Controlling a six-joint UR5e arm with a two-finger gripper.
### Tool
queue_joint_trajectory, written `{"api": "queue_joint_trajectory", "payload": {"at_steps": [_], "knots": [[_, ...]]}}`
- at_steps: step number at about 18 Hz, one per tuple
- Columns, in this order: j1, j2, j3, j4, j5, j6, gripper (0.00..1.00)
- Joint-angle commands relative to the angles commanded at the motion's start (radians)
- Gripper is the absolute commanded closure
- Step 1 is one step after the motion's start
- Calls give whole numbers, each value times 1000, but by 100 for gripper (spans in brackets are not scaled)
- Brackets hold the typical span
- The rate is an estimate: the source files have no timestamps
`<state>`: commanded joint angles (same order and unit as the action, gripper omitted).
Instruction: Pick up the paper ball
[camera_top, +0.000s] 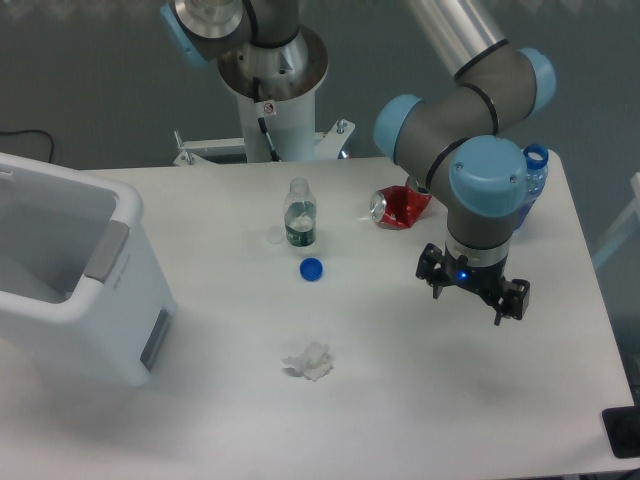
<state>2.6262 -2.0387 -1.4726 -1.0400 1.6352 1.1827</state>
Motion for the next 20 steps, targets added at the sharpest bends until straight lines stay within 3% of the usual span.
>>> {"api": "queue_joint_trajectory", "payload": {"at_steps": [6, 9, 13, 16, 20], "knots": [[-37, 0, -8, 6, 0, -15, 0], [-87, 6, -55, 15, -6, -92, 0], [-144, -11, -60, 83, -14, -158, 0], [-190, -64, -64, 173, -8, -176, 0], [-212, -77, -116, 193, -11, -206, 0]]}}
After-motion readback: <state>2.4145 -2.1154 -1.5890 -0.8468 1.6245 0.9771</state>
